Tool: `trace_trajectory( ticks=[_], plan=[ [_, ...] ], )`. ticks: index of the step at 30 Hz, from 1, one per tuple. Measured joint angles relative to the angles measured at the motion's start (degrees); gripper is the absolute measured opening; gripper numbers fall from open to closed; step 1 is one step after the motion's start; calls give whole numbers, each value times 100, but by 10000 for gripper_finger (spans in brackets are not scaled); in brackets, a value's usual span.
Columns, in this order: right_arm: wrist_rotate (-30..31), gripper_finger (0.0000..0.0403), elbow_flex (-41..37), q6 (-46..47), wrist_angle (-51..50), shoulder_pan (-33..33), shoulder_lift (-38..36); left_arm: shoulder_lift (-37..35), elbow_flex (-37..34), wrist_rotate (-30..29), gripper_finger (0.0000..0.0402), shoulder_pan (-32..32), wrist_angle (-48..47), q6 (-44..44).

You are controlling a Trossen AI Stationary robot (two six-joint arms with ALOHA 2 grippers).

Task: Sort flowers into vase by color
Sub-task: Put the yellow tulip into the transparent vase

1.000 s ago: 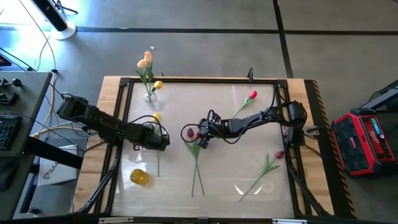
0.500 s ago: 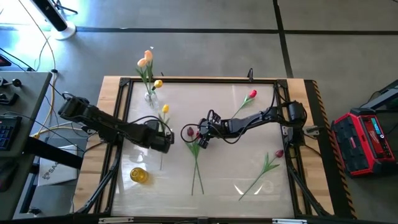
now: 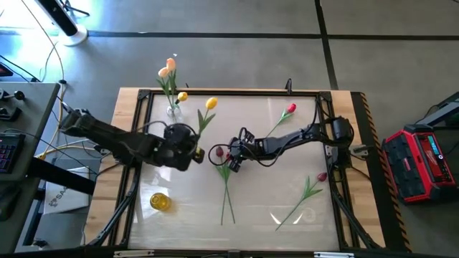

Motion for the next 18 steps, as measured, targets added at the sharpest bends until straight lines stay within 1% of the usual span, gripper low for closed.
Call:
trace_trajectory(
  ticks=[3,10,14,16,18],
  plan=[
    [0,138,0,-2,2,18,0,-302,14,-332,0,87,454,1130],
    [0,138,0,-2,70,18,1,-804,14,-445,0,470,2174,3364],
    [0,138,0,-24,72,18,2,-1124,14,-632,0,537,3167,4999],
    [0,138,0,-24,70,18,2,-1312,16,-660,0,538,3457,5747],
    [0,138,0,-26,73,18,2,-1497,16,-760,0,538,3617,6233]
  ],
)
